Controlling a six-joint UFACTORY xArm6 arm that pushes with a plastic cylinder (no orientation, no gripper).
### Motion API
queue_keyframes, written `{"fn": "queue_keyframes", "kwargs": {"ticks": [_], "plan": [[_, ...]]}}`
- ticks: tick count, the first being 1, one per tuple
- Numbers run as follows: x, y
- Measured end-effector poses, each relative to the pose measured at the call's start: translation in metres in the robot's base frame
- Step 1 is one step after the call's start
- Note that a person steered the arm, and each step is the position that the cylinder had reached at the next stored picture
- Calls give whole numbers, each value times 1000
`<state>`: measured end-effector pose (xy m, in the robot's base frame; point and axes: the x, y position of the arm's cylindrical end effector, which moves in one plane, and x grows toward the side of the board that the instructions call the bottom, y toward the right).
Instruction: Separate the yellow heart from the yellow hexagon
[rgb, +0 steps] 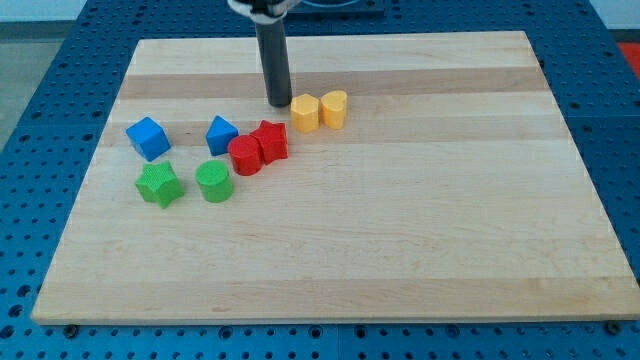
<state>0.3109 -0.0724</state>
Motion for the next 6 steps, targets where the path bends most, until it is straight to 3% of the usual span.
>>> {"fn": "queue_keyframes", "kwargs": {"ticks": [1,4,6], "plan": [[2,24],[70,82],[70,101]]}}
